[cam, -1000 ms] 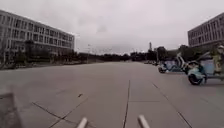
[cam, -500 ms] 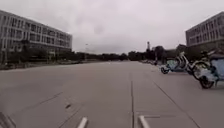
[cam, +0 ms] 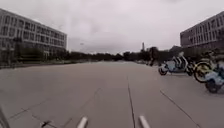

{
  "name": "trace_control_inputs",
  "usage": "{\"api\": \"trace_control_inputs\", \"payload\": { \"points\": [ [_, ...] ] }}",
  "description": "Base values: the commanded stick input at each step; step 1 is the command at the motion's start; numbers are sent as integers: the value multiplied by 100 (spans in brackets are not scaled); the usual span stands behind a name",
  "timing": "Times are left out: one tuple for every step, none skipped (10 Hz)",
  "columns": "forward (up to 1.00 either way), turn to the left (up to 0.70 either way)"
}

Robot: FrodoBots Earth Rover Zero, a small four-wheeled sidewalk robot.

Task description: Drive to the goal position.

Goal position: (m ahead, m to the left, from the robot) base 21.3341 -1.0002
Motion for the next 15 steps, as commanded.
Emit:
{"api": "trace_control_inputs", "payload": {
  "points": [
    [100,-37],
    [100,-37],
    [100,-37],
    [100,0],
    [100,0],
    [100,0],
    [100,-24],
    [100,-25],
    [100,0],
    [100,0],
    [100,0],
    [100,0],
    [100,0],
    [100,0],
    [100,0]
  ]
}}
